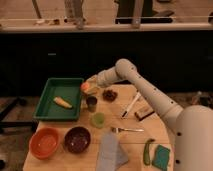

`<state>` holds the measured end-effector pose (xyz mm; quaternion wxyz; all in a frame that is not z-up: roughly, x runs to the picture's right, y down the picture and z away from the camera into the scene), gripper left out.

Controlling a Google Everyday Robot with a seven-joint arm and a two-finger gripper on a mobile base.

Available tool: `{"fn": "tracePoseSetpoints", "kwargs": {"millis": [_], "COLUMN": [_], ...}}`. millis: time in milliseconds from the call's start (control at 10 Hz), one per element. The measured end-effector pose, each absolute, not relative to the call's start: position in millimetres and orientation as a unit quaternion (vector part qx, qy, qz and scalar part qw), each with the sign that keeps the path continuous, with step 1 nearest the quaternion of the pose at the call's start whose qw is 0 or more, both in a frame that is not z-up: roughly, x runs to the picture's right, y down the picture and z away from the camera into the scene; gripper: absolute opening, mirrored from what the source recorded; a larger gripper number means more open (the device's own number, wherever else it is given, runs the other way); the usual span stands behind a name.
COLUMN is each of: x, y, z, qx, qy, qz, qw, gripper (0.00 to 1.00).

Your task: Place apple in paper cup

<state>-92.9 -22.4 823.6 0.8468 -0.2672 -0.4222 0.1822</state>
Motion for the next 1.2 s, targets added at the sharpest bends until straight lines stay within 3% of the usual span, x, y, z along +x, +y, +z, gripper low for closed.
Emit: {"fn": "tracePoseSetpoints", "kwargs": {"millis": [600, 1200], "x": [-107, -92], "y": [-67, -80], "z": [849, 875], "qx": [-0.265, -0.271], "qy": [-0.419, -0.413], "qz": [0.176, 0.188], "qw": [0.850, 0.849], "gripper": [0.00, 0.00]}}
